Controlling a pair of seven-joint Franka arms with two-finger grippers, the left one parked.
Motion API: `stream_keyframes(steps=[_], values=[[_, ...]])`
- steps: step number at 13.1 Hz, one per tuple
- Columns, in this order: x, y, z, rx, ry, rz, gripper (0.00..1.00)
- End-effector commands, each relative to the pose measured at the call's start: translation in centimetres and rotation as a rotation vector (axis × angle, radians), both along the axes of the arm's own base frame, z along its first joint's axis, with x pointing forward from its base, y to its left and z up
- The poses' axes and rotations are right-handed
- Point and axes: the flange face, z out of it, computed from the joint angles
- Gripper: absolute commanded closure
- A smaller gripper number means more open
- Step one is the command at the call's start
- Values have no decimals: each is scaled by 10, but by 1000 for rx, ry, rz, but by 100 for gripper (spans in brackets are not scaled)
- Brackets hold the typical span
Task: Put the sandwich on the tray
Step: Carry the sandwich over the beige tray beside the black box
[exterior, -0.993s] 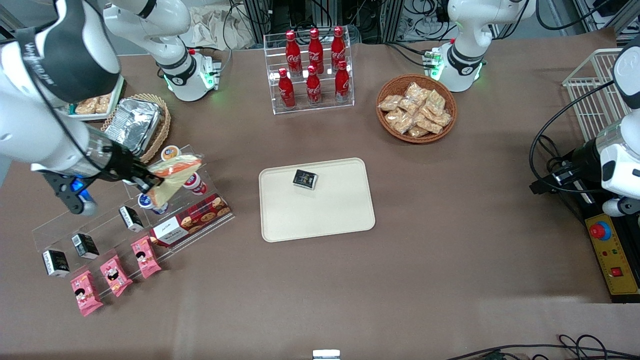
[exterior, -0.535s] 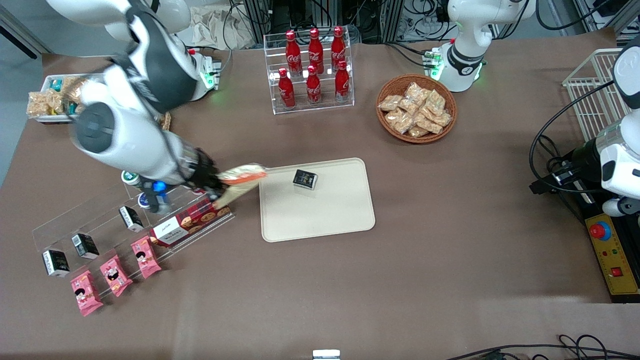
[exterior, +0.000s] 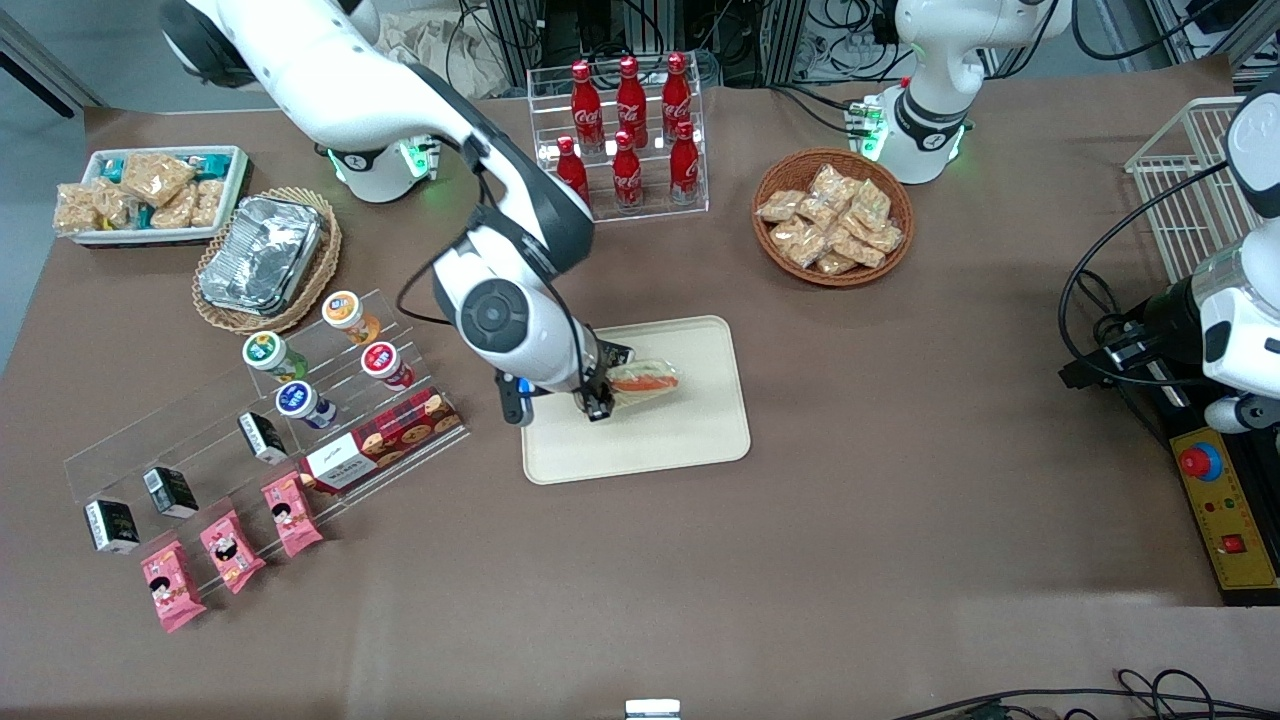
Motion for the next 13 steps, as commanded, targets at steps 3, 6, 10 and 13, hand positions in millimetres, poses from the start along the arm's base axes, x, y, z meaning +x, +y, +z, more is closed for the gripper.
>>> stream_keyframes(steps=[3, 6, 10, 13], values=[[19, -5, -36, 0, -31, -52, 100], [15, 8, -65, 10, -45, -52, 100], [8, 17, -96, -8, -60, -40, 100], [11, 13, -110, -17, -53, -45, 97]])
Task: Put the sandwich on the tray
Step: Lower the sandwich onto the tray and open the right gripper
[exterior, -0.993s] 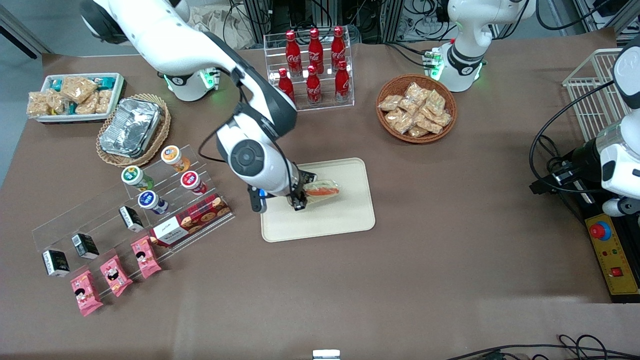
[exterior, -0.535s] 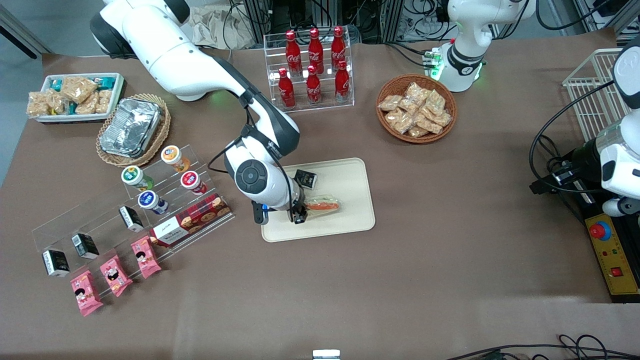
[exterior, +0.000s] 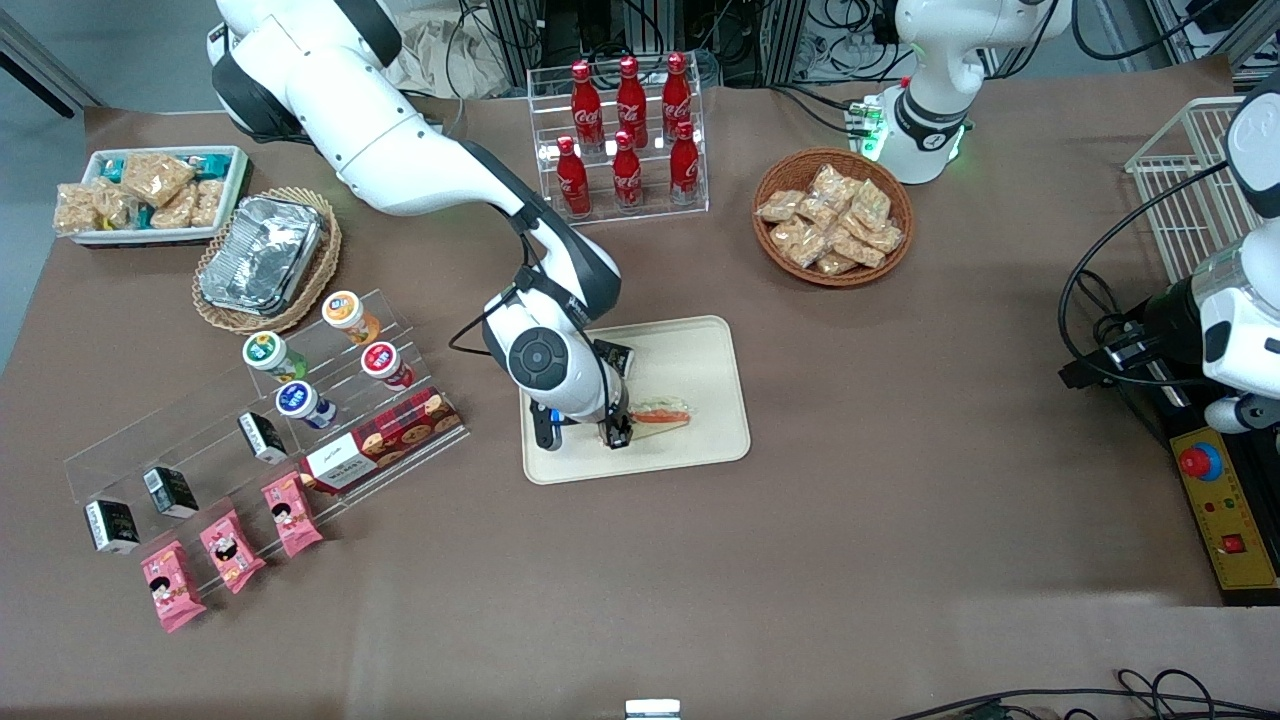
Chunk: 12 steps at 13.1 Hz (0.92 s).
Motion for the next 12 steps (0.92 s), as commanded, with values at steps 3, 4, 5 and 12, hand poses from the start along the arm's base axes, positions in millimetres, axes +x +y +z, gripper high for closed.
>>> stream_keyframes(steps=[3, 4, 5, 12], values=[[13, 0, -8, 18, -60, -41, 7], [13, 1, -6, 23, -64, -41, 4], [15, 1, 0, 29, -72, -44, 4], [20, 2, 62, 69, -126, -36, 4]])
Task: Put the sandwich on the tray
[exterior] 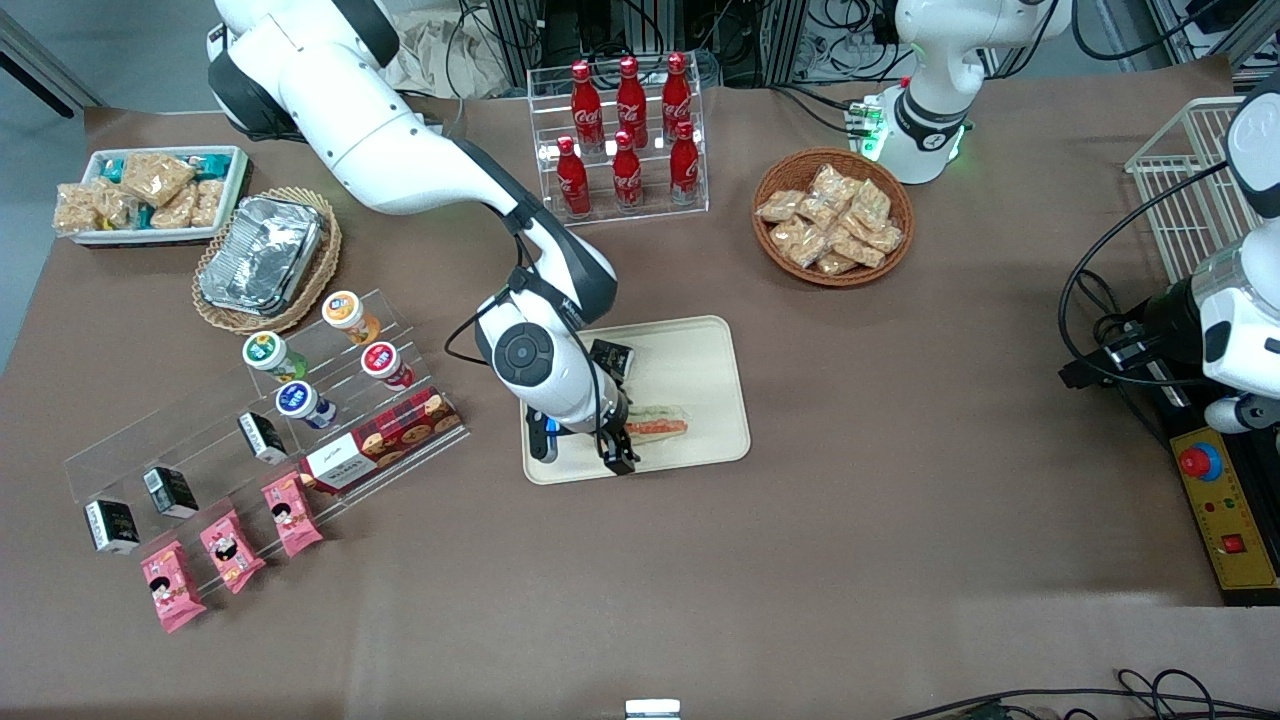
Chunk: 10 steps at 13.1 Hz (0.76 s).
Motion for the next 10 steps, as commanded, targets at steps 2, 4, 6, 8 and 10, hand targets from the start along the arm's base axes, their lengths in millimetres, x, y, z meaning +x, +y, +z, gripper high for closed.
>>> stream_keyframes(steps=[2, 4, 6, 8, 10], values=[[-8, -1, 67, -21, -1, 43, 3], [-19, -9, 113, -51, 4, 161, 3], [-33, -23, 154, -95, 9, 311, 3], [-36, -58, 201, -119, -5, 440, 3], [-43, -102, 245, -133, -51, 569, 3]])
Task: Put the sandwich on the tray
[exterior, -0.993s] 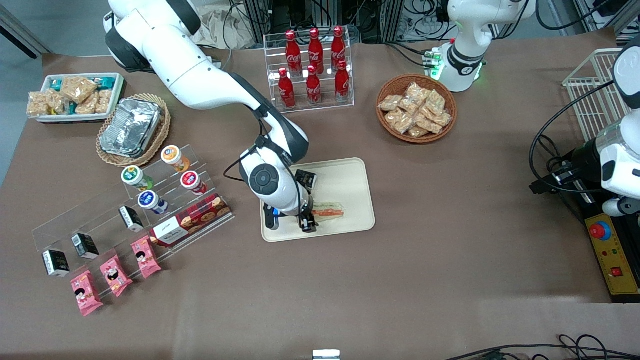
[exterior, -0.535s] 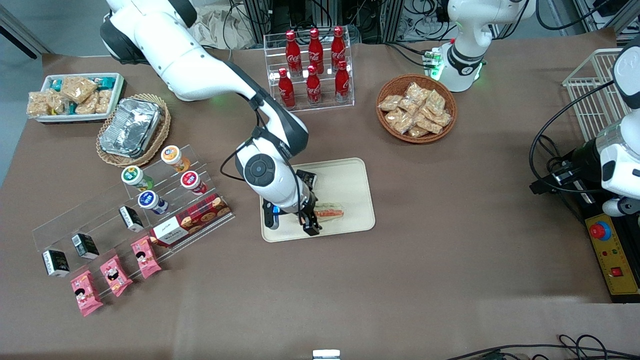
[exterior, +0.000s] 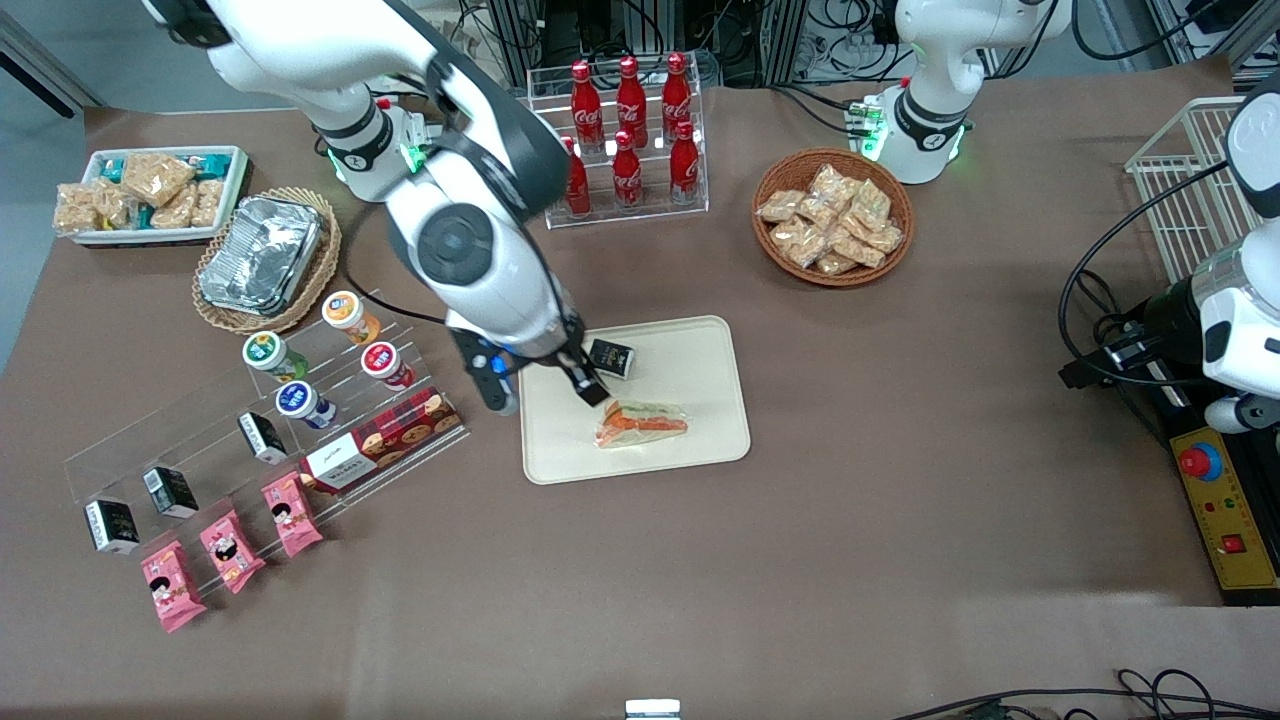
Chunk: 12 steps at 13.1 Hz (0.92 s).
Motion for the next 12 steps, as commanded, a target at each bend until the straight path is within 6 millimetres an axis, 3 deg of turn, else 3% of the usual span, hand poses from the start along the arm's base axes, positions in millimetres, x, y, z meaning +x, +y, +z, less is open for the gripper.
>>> stream_keyframes(steps=[1, 3, 6, 9, 11, 12], values=[[-18, -67, 50, -23, -60, 176, 3], [-27, -118, 72, -33, -115, 329, 3], [-21, -191, 91, -43, -135, 508, 3], [0, -282, 94, -39, -165, 754, 3], [14, -330, 88, -110, -175, 895, 3], [18, -343, 94, -174, -184, 944, 3]])
